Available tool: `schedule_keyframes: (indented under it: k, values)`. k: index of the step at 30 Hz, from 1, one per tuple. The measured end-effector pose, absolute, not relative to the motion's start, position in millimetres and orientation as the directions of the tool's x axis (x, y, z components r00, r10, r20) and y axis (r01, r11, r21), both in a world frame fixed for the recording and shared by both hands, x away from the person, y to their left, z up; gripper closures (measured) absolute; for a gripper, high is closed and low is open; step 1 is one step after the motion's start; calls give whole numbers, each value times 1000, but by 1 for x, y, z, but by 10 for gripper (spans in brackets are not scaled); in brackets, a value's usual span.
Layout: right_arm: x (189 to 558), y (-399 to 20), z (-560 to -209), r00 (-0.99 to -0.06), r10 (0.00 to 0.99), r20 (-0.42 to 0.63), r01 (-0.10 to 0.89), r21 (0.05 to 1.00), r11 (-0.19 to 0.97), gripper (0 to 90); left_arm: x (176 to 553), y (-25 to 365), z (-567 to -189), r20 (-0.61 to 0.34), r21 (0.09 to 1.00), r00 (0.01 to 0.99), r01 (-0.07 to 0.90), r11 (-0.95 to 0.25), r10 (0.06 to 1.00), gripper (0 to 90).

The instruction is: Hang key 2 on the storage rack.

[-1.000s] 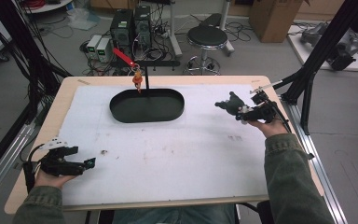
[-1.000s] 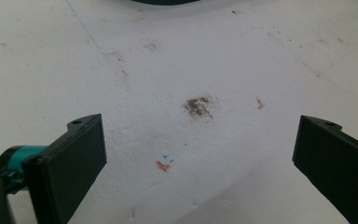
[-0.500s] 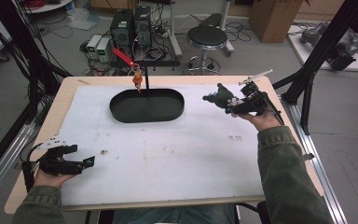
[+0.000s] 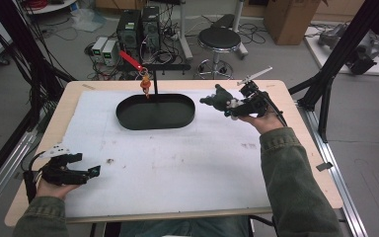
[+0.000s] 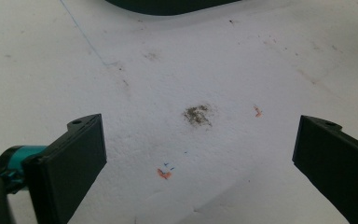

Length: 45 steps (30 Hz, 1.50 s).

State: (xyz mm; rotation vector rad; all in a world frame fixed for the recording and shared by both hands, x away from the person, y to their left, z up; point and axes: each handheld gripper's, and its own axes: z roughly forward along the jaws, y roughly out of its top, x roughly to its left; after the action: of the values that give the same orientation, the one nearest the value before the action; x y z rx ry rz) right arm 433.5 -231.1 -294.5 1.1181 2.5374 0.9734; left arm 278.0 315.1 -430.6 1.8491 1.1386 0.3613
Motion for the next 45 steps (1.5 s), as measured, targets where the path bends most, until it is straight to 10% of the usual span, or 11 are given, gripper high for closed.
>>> schedule_keyframes:
  k: [45]
  values:
    - [482, -160, -269, -594, 789, 156, 630, 701, 336, 479, 280, 312, -431, -214, 816, 551, 555, -163, 807, 31]
